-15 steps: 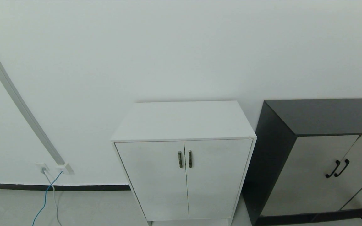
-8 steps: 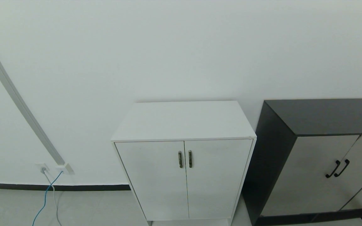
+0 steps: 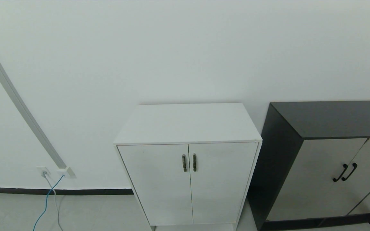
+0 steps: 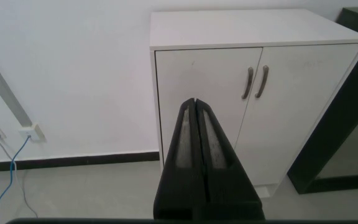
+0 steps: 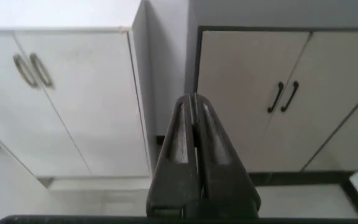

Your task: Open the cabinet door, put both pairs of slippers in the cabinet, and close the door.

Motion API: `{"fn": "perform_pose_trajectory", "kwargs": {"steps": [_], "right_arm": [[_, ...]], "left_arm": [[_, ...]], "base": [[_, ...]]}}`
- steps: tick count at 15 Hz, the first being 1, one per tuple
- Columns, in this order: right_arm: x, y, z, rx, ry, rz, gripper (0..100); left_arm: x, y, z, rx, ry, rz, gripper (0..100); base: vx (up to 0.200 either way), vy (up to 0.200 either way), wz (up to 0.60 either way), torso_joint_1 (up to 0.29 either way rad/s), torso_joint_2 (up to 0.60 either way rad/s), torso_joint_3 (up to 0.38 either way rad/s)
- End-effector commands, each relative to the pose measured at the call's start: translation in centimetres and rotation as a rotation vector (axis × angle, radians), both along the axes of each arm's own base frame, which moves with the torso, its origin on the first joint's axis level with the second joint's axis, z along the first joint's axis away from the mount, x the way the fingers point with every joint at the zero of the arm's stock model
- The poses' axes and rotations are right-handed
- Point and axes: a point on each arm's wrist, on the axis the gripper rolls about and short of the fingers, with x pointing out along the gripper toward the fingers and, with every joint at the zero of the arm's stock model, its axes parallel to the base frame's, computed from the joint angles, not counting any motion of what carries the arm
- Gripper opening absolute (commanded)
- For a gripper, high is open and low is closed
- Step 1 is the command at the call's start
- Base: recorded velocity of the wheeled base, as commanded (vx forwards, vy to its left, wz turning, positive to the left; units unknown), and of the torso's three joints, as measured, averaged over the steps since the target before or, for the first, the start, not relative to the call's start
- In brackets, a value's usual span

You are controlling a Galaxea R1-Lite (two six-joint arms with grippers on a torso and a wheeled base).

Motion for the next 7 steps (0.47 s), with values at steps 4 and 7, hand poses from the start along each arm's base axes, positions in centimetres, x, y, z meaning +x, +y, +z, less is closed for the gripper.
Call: {"fn": "perform_pose_trajectory", "kwargs": {"steps": [4,7], "right_arm": [[-0.09,0.01,-0.01,0.0,-0.014,0.002,0],[-0.09,0.01,-0.01,0.0,-0.014,0.002,0]], "left_arm": [[0.01,0.0,0.0,0.0,0.002,0.0,0],[0.0,0.0,0.0,0.0,0.0,0.0,0]], "base": [[0.0,0.0,0.0,0.0,0.0,0.0],[0.0,0.0,0.0,0.0,0.0,0.0]]}}
